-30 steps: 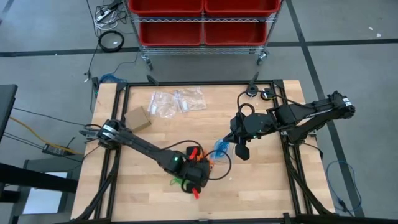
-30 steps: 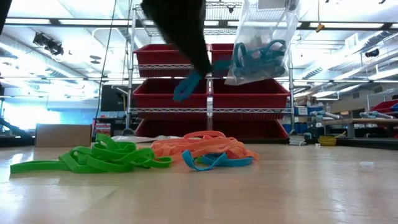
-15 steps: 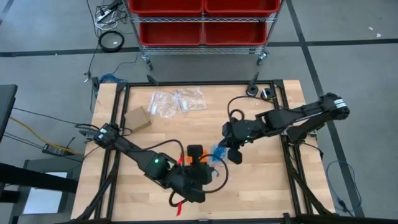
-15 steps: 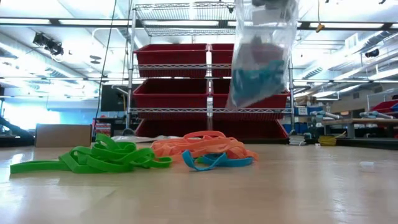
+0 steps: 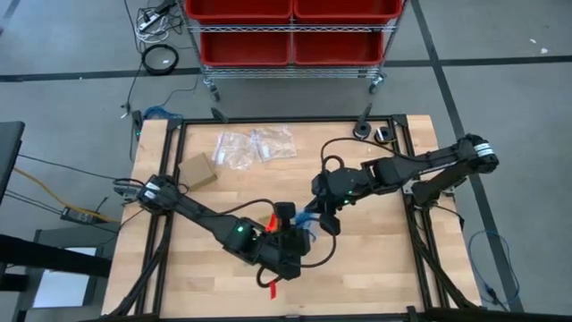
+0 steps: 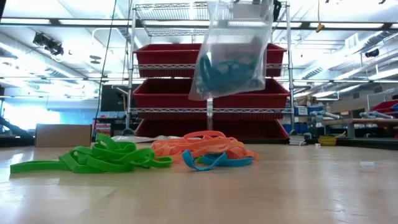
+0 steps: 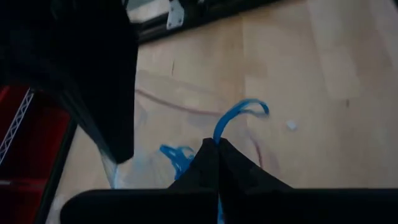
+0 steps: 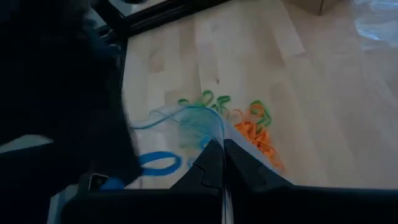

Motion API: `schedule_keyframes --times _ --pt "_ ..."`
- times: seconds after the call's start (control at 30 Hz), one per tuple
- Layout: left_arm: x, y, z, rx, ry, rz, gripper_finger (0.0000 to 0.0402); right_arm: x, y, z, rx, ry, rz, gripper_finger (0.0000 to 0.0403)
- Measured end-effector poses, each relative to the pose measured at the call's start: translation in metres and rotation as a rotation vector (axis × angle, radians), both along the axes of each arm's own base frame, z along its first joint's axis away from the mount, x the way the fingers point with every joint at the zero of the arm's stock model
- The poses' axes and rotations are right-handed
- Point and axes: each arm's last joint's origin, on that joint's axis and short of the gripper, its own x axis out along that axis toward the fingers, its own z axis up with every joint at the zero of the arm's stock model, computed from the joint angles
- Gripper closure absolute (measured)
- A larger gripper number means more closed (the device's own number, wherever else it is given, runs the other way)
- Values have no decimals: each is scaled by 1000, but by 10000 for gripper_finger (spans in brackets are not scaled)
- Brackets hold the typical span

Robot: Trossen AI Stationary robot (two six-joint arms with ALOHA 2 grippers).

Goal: Sort rubber bands
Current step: Put the blue rubber band into the transparent zip bag

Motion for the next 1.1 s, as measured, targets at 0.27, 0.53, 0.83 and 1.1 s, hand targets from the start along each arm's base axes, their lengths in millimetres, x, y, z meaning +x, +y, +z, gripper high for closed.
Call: schedule_keyframes --times 0.27,0.53,0.83,1.1 --pt "1 2 -2 21 -42 50 375 -1 0 0 2 8 5 403" --pt "-1 -3 3 38 -53 23 331 -2 0 -1 3 17 9 403" --pt "-5 -13 24 11 -117 -4 290 -3 -3 -2 -15 36 -7 403" --pt "-36 -53 39 -43 -154 -40 289 -24 -27 11 -89 55 -111 403"
